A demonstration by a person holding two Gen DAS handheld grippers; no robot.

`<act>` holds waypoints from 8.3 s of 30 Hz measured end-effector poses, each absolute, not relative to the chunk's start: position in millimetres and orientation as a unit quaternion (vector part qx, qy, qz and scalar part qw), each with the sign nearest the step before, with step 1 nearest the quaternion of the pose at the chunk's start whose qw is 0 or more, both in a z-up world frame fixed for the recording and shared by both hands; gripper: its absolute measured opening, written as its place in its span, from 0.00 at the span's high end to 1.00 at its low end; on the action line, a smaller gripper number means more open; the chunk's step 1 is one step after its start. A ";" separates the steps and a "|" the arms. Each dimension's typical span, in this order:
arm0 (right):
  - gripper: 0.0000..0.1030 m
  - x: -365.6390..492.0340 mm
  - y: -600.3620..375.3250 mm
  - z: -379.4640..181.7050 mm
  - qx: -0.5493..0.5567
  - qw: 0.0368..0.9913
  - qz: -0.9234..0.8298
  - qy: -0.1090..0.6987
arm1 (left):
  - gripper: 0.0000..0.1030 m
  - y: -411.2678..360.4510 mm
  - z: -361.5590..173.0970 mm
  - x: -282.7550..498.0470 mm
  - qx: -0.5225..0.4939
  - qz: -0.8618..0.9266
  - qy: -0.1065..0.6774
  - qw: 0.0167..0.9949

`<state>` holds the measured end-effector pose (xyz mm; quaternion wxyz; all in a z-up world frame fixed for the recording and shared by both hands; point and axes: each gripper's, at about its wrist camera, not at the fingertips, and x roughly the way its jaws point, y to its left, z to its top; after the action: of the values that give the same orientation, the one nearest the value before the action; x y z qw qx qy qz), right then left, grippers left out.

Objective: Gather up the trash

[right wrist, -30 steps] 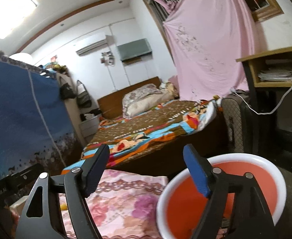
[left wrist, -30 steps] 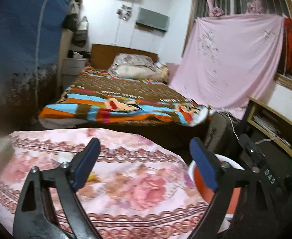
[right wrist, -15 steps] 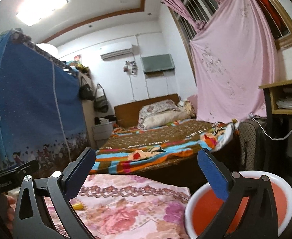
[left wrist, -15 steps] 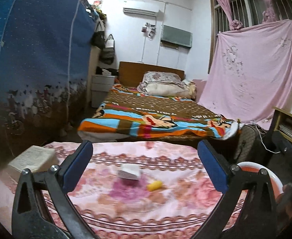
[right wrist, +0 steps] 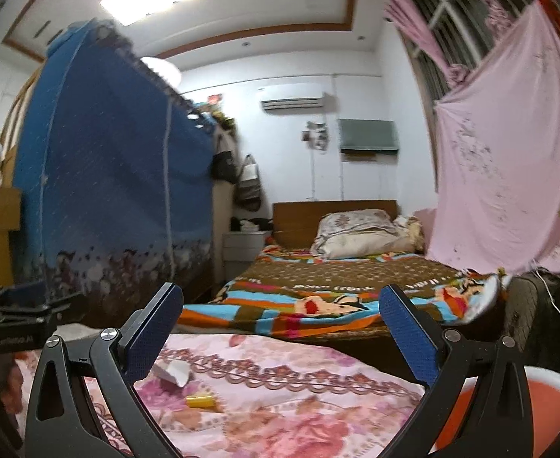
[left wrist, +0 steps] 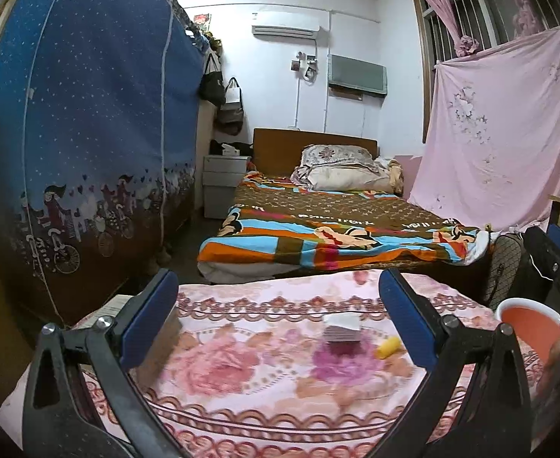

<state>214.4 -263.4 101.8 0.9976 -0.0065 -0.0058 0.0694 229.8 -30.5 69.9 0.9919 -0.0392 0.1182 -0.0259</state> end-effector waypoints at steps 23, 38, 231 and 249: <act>0.36 312.0 -209.0 35.9 -0.066 0.921 0.189 0.335 | 0.30 -34.1 30.5 287.5 -0.067 -0.084 0.294 0.950; 0.74 326.7 -212.6 28.7 -0.038 0.901 0.212 0.377 | 0.51 -48.8 16.2 307.2 -0.068 -0.138 0.365 0.918; 0.00 97.2 -350.4 107.4 0.042 0.993 -0.092 0.055 | 0.11 -115.4 81.9 126.4 -0.052 -0.139 0.167 0.975; 0.00 62.0 -306.9 94.2 0.039 0.997 -0.048 0.048 | 0.11 -63.3 70.8 86.8 -0.059 -0.088 0.157 0.982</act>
<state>62.0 -306.9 94.2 0.9969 0.0389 0.0481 -0.0478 86.8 -63.3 70.8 0.9820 -0.0588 0.1565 -0.0876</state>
